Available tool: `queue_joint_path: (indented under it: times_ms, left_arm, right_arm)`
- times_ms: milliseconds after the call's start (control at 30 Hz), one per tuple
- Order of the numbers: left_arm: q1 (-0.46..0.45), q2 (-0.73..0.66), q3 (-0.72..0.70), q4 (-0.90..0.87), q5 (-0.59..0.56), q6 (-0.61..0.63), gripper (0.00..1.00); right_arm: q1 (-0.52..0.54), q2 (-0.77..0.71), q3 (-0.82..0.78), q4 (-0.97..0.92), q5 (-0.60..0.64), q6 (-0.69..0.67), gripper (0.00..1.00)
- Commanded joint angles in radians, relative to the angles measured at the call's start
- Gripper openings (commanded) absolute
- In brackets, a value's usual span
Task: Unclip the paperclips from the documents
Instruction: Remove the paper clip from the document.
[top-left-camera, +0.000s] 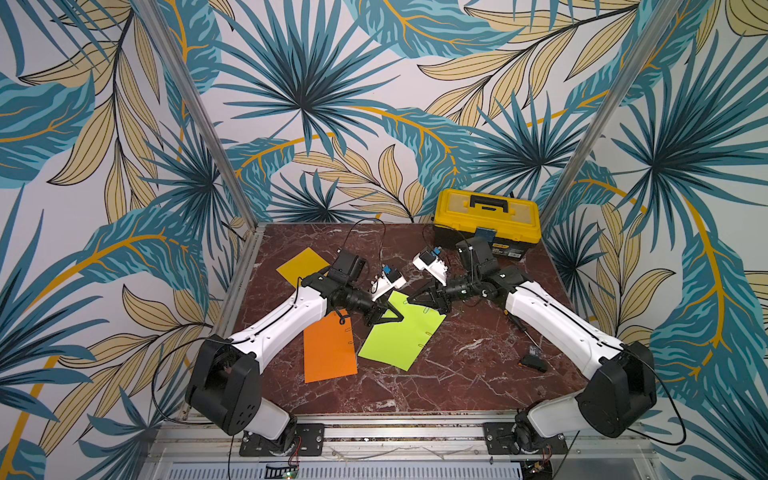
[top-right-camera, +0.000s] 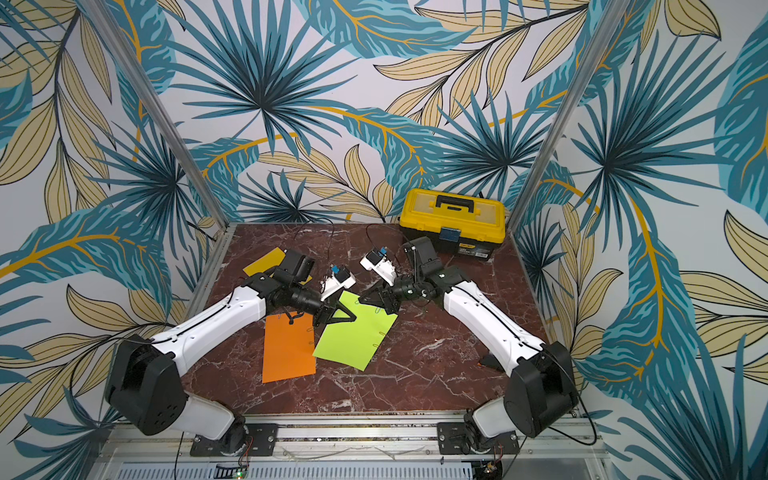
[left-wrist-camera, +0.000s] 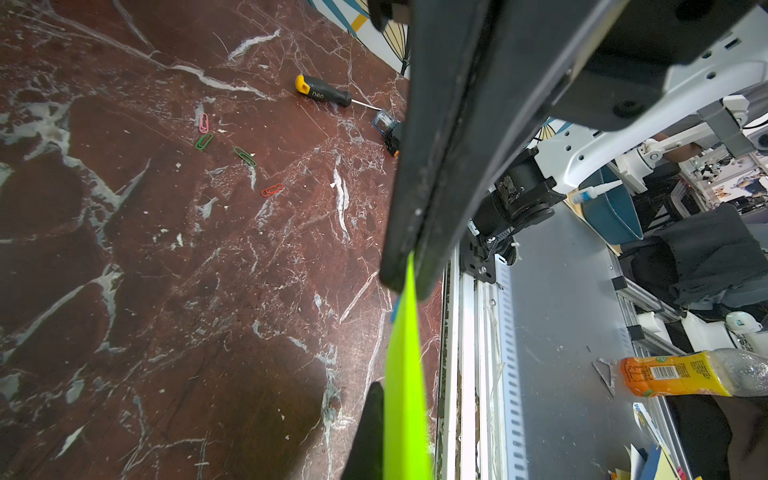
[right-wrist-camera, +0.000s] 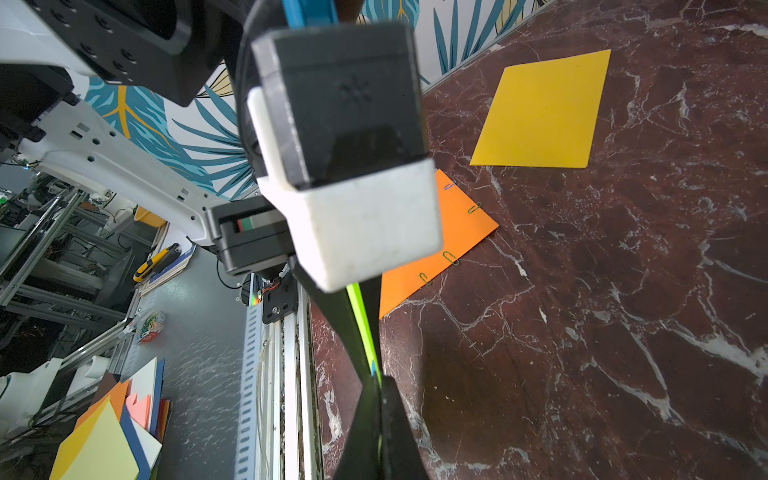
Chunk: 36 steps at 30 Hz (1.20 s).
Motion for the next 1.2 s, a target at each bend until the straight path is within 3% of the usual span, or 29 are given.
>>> queue_joint_path:
  times_ms: [0,1167]
  left_arm:
    - [-0.002,-0.014,-0.009,-0.022,-0.009,0.010,0.00]
    - [-0.005,-0.009,-0.017,-0.022,-0.020,0.007,0.00]
  right_arm:
    - [-0.011,-0.037,-0.011,0.004,0.019,0.009,0.02]
    - [-0.037,-0.065,-0.021,0.017,0.012,0.028,0.04]
